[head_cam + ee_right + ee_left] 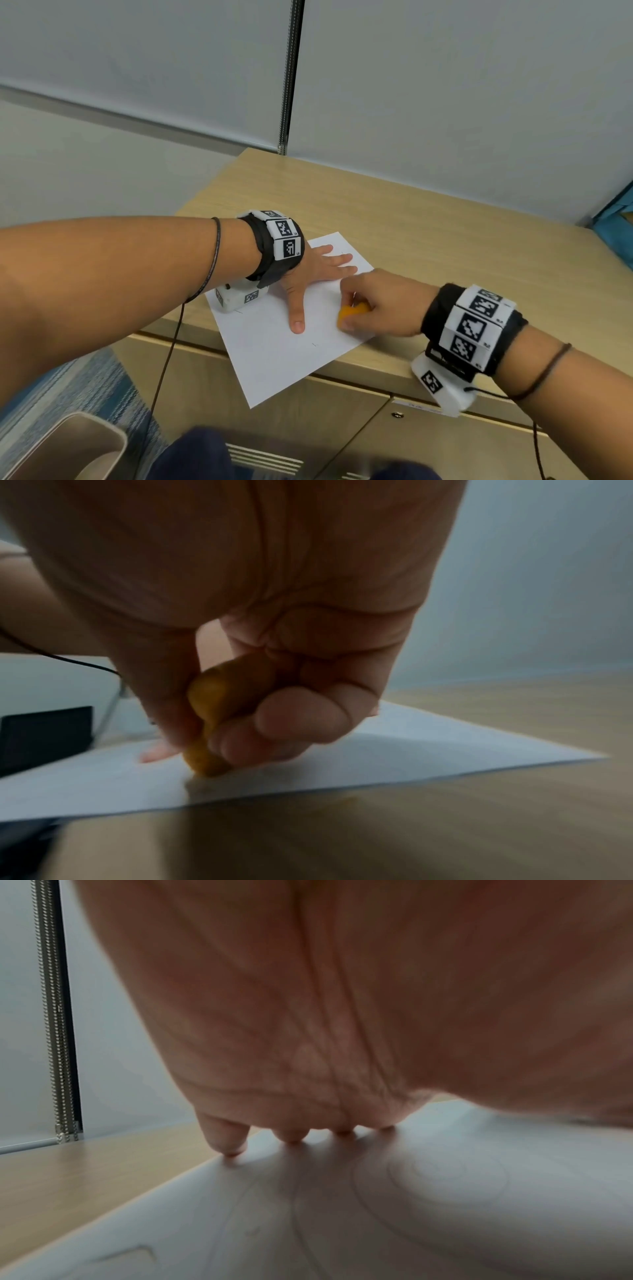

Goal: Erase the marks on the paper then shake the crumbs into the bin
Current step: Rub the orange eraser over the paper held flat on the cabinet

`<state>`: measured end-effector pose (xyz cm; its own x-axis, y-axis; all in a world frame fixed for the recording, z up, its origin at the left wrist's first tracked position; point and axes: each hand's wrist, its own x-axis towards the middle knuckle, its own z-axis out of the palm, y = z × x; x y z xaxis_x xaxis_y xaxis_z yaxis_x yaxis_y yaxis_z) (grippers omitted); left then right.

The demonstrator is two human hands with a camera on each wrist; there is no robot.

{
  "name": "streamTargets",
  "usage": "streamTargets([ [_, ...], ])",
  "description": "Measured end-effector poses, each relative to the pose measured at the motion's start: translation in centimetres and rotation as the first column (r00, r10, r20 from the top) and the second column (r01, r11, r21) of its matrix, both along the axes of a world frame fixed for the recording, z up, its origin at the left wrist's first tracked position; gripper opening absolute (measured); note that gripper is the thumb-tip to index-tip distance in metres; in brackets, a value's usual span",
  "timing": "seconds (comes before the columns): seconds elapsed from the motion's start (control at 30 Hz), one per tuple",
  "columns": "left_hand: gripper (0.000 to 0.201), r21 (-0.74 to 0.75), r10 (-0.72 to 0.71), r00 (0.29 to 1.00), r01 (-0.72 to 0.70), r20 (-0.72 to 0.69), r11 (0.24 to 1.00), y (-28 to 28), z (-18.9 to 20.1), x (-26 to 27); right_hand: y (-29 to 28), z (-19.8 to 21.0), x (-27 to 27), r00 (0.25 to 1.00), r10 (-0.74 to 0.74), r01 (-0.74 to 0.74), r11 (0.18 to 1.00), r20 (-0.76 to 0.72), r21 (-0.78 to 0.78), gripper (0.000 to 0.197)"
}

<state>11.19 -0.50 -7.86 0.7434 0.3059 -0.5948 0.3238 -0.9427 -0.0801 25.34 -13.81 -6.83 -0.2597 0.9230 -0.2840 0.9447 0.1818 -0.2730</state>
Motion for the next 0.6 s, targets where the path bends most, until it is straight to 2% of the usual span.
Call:
streamTargets([
  [0.1,0.15,0.002,0.006,1.0,-0.006,0.0,1.0,0.2,-0.2,0.0,-0.7,0.1,-0.8,0.998,0.055,-0.055,0.998,0.017,-0.019,0.021],
  [0.3,0.15,0.017,0.021,1.0,-0.021,-0.018,1.0,0.3,-0.4,0.0,1.9,0.5,2.1,0.962,-0.26,0.251,0.961,0.077,0.113,0.023],
  [0.37,0.149,0.03,0.017,1.0,-0.017,-0.018,0.999,0.2,-0.4,0.1,1.5,0.1,1.3,0.969,-0.229,0.217,0.968,0.094,0.124,0.024],
  [0.5,0.151,0.021,0.014,1.0,-0.014,0.007,1.0,0.0,-0.4,0.1,-0.7,0.1,-1.6,0.997,-0.028,0.024,0.998,0.067,0.051,0.025],
  [0.6,0.151,0.013,0.021,1.0,-0.021,0.016,1.0,0.1,-0.2,0.1,-0.4,0.6,-1.1,0.997,-0.053,0.05,0.998,0.064,0.044,0.024],
])
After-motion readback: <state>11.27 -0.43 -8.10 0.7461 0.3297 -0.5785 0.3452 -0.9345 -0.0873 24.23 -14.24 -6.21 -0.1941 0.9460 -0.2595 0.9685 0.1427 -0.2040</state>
